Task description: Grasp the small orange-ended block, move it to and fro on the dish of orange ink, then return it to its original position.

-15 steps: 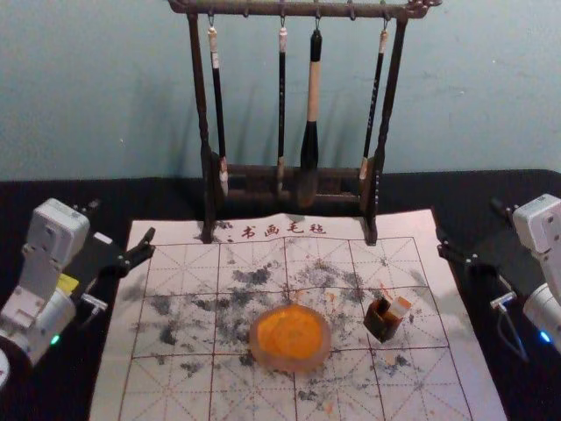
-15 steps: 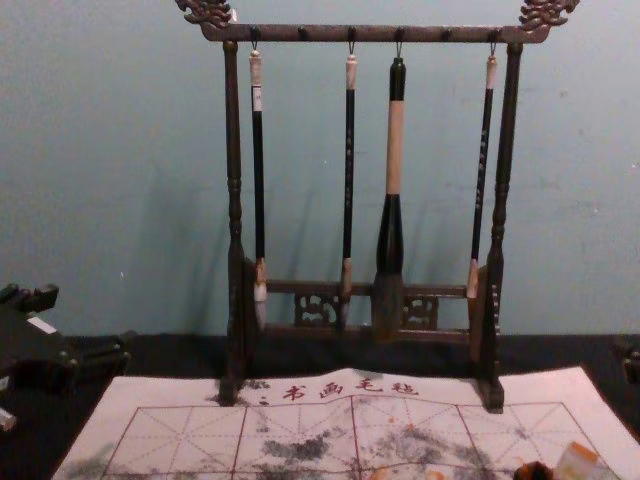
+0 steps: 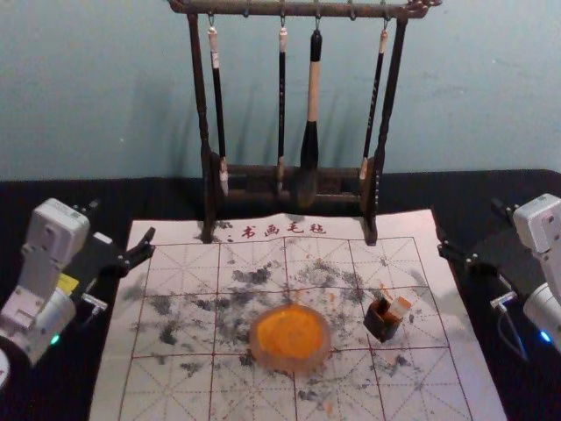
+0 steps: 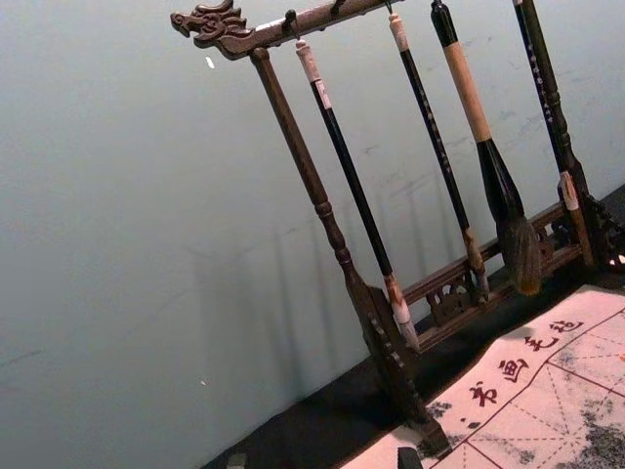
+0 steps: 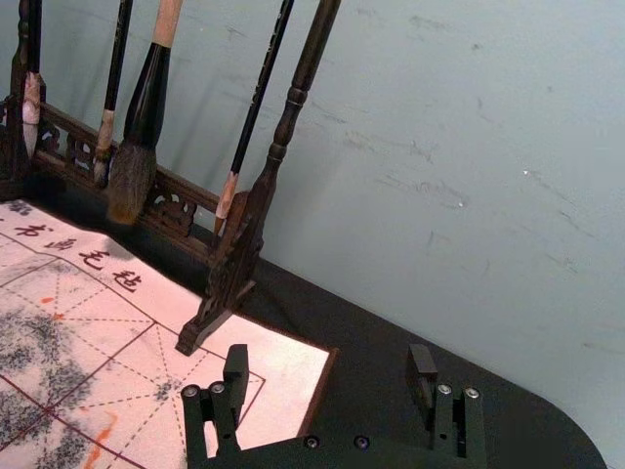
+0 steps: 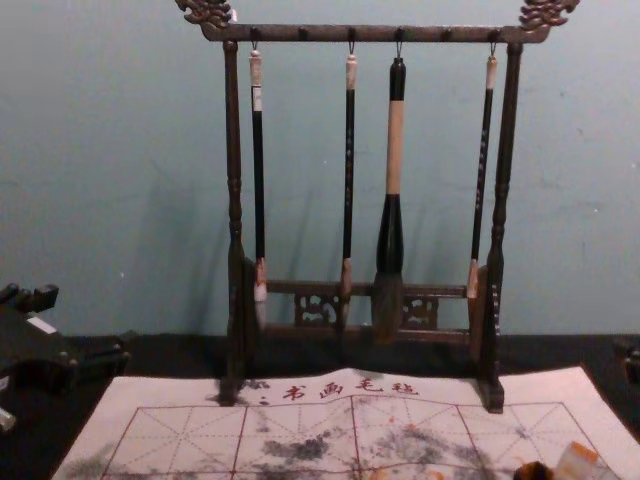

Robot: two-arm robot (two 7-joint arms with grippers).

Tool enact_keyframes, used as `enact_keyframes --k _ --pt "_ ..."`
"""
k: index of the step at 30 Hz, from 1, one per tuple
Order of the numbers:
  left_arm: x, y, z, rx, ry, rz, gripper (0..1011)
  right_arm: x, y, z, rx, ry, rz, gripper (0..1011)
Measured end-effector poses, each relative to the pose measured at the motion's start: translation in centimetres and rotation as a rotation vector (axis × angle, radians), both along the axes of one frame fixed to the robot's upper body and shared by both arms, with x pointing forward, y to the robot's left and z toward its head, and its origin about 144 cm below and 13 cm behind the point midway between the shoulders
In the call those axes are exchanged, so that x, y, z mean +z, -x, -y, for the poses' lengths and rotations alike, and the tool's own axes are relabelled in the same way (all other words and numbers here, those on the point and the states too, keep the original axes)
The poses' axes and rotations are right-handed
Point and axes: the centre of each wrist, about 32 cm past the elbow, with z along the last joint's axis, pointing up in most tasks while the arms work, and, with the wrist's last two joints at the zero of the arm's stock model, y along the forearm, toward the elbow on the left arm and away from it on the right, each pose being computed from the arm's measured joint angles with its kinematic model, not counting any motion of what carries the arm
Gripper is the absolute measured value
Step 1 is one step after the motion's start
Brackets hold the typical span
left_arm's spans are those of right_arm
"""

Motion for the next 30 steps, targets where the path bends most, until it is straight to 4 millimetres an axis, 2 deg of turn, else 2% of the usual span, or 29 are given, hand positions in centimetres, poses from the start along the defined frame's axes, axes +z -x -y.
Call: enact_keyframes --k 30 --pt "0.0 0.0 0.0 0.0 0.0 0.0 1001 0.0 0.0 0.0 0.0 0.0 0.0 1000"
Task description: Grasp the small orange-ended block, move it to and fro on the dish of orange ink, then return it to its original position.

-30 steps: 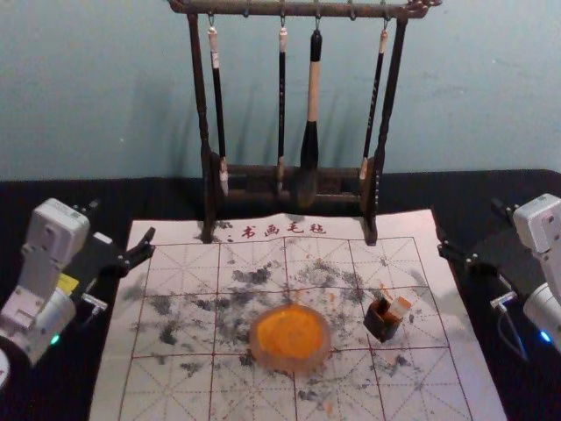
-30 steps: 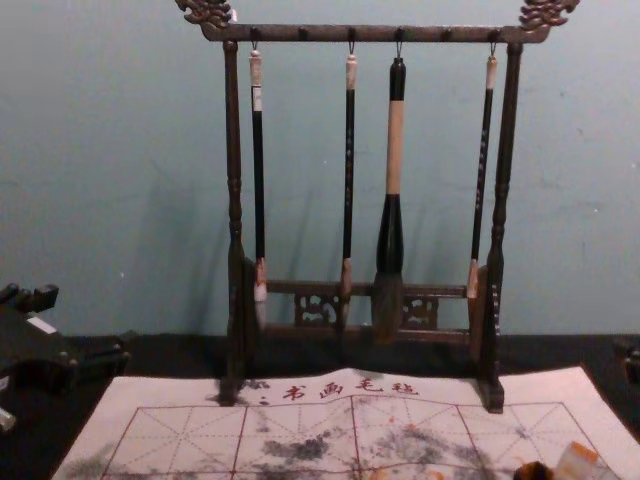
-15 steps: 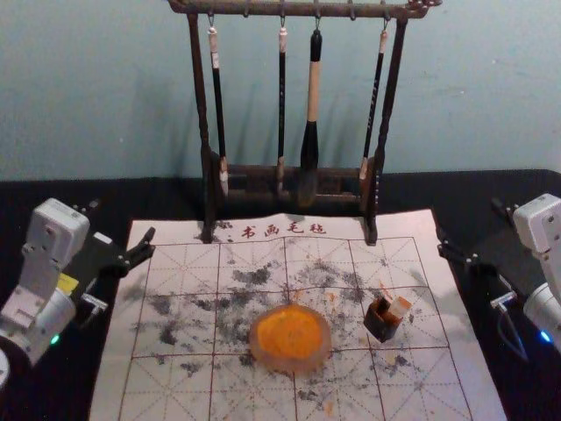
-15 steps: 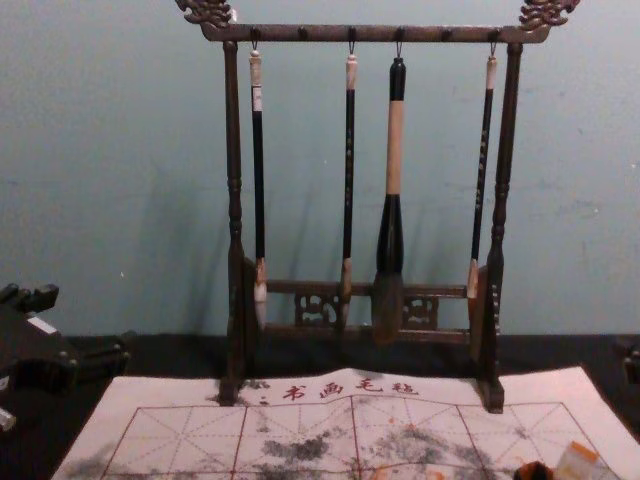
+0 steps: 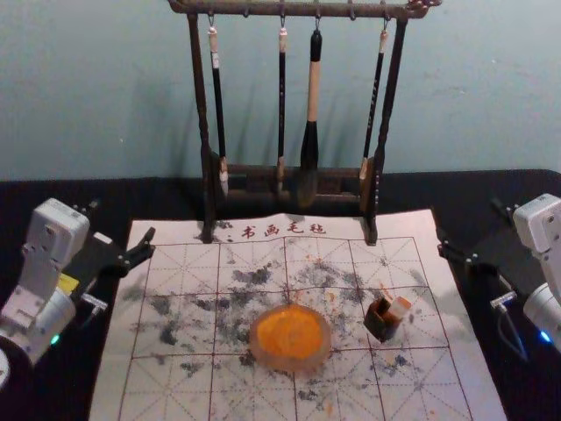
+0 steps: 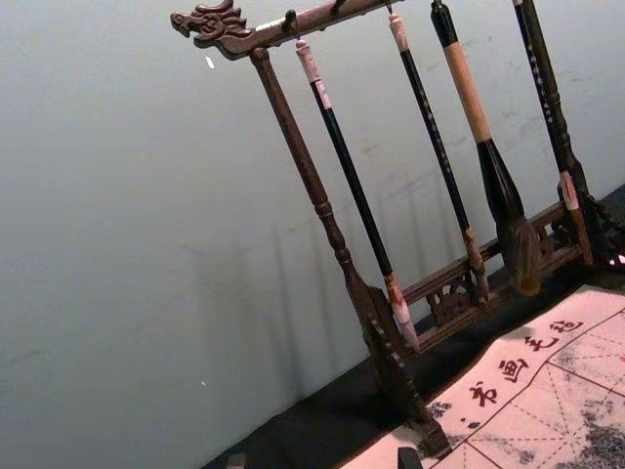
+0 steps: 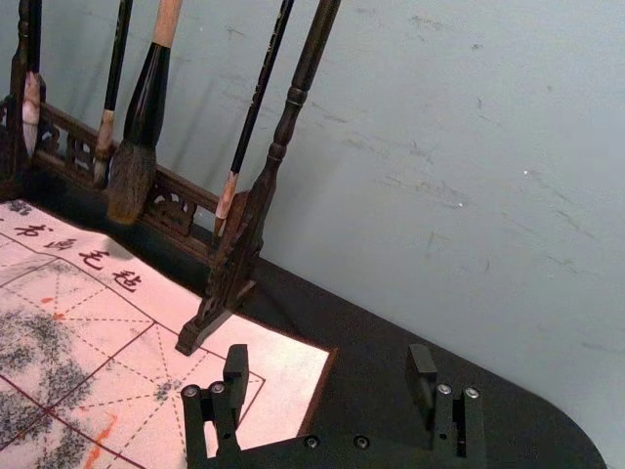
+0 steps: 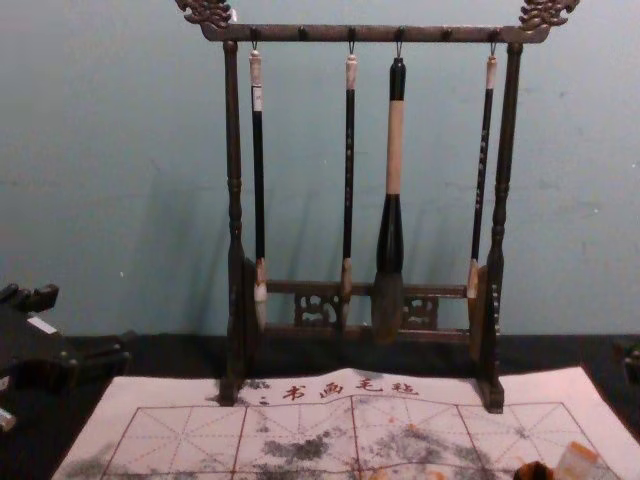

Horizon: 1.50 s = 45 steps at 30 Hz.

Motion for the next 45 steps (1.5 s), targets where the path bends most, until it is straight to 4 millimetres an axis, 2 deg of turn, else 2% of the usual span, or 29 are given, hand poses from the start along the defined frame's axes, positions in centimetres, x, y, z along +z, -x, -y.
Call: enact_keyframes --k 14,21,34,45 --pt "0.0 0.0 0.0 0.0 0.0 0.0 1001 0.0 0.0 0.0 0.001 0.003 0.005 1000" --pt "0.0 0.0 0.0 0.0 0.0 0.0 1001 0.5 0.6 0.7 0.027 -0.023 0.052 1000" --pt "0.0 0.0 0.0 0.0 0.0 0.0 1001 1.9 4.1 2.1 0.282 -0.178 -0.012 1000" --pt "0.0 0.0 0.0 0.0 0.0 0.0 1001 1.6 5.1 2.6 0.421 -0.196 -0.149 1002"
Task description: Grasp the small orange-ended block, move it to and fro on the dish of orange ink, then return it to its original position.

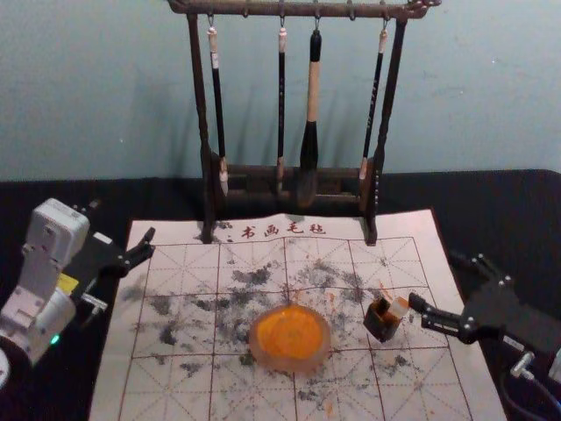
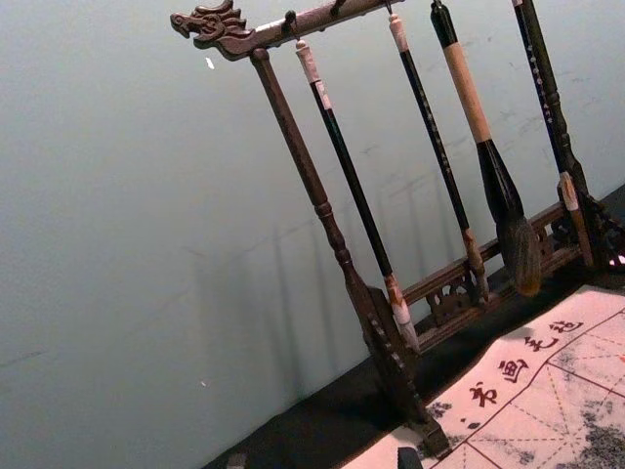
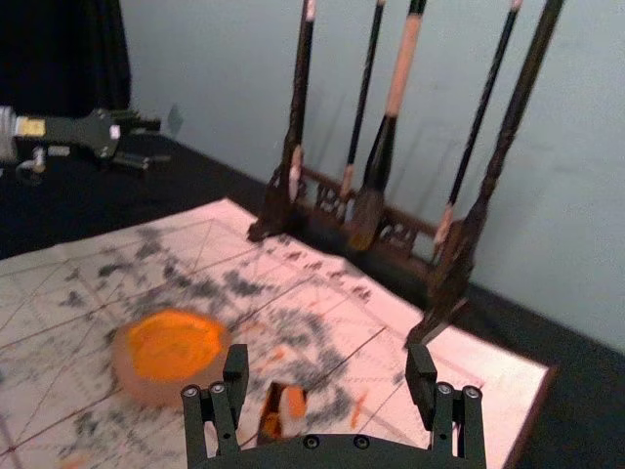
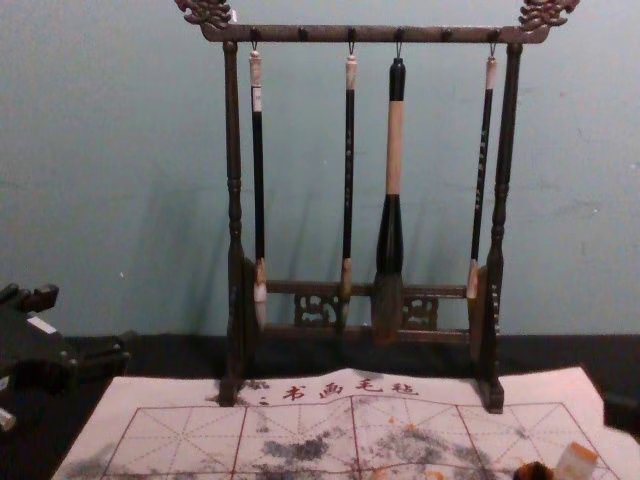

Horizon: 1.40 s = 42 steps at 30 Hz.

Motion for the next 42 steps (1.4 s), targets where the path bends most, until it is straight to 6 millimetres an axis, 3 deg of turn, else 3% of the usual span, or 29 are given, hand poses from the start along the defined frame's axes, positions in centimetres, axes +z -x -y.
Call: enact_keyframes --k 14,42 --pt "0.0 0.0 0.0 0.0 0.0 0.0 1001 -0.8 -1.1 -0.2 0.054 0.032 -0.126 1000" --pt "0.0 0.0 0.0 0.0 0.0 0.0 1001 -1.8 -2.8 -0.6 0.074 0.064 -0.172 1000"
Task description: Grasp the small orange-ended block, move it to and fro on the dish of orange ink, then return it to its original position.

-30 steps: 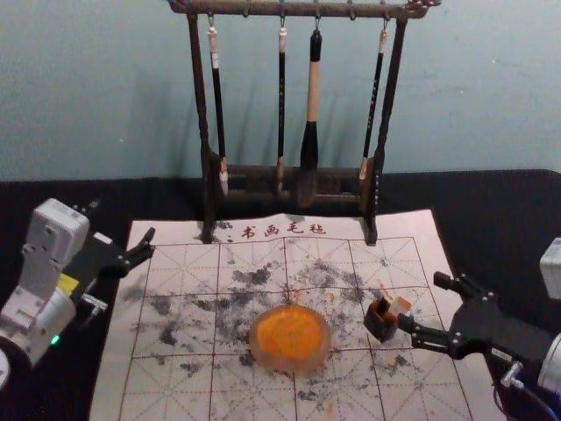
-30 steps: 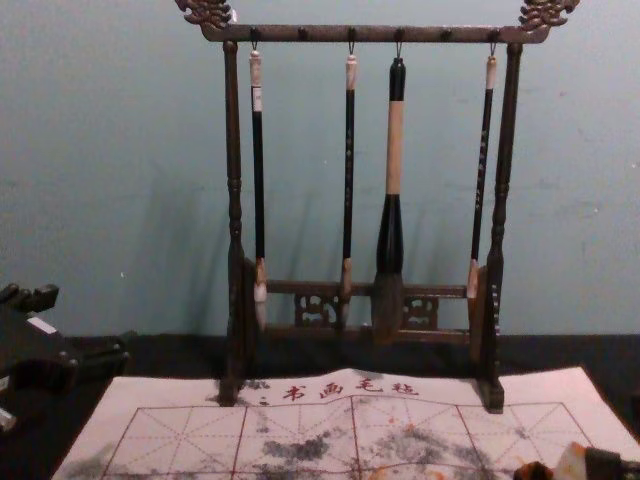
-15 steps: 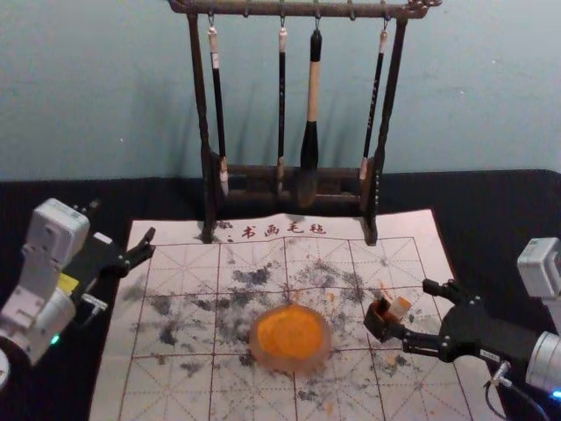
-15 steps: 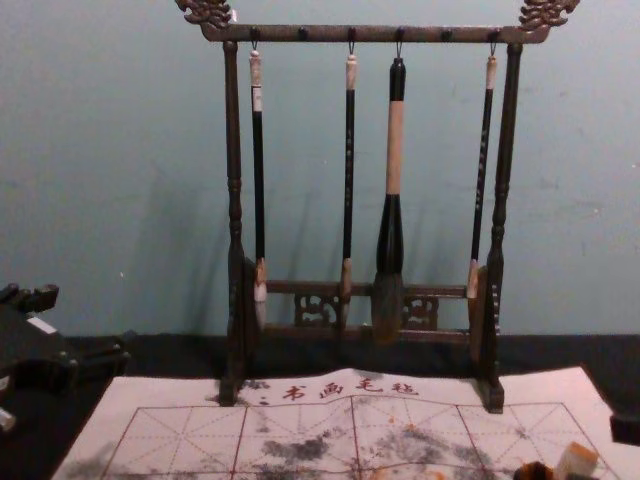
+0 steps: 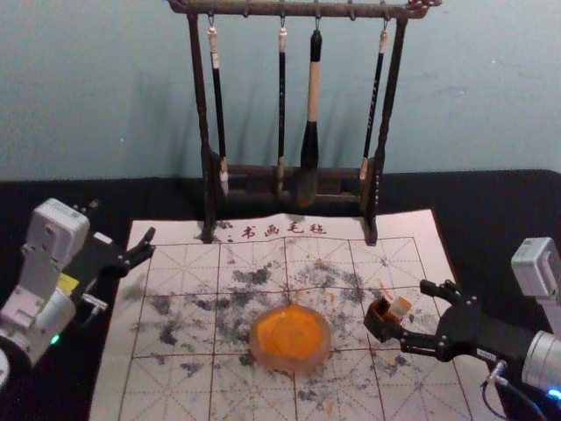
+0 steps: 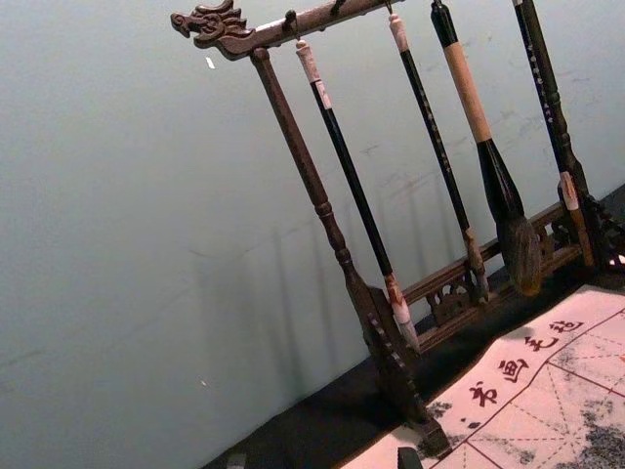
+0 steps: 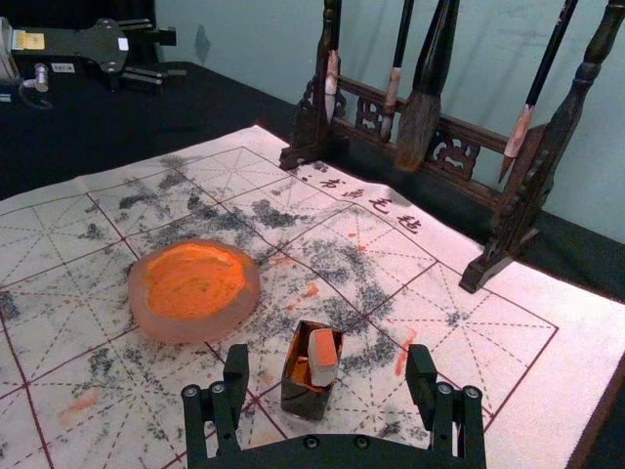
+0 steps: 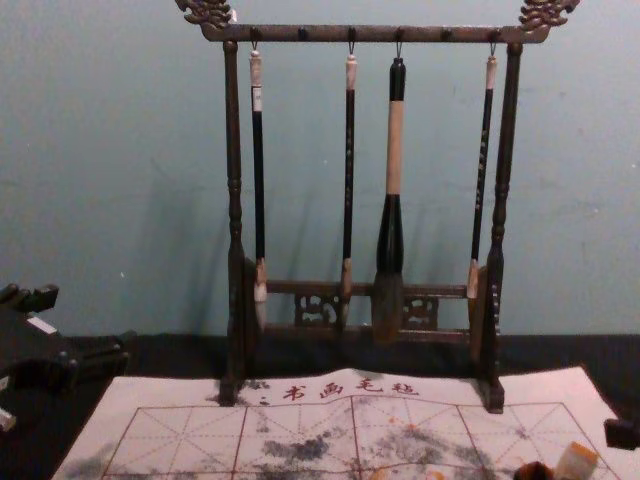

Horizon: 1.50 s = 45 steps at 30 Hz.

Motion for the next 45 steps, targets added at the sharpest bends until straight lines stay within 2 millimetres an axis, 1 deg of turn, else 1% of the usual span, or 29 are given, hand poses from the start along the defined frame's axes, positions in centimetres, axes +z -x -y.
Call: enact_keyframes --k 37,40,41,43,45 --pt "0.0 0.0 0.0 0.0 0.0 0.0 1001 -0.15 -0.17 -0.12 -0.003 0.005 -0.002 998" --pt "0.0 0.0 0.0 0.0 0.0 0.0 1001 -0.15 -0.17 -0.12 -0.003 0.005 -0.002 927" --pt "0.0 0.0 0.0 0.0 0.0 0.0 1001 -0.15 -0.17 -0.12 -0.003 0.005 -0.002 927" --pt "0.0 0.0 0.0 0.0 0.0 0.0 1001 -0.15 -0.17 -0.12 -0.003 0.005 -0.002 861" --pt "0.0 0.0 0.0 0.0 0.0 0.0 1001 -0.15 -0.17 -0.12 -0.003 0.004 -0.002 823"
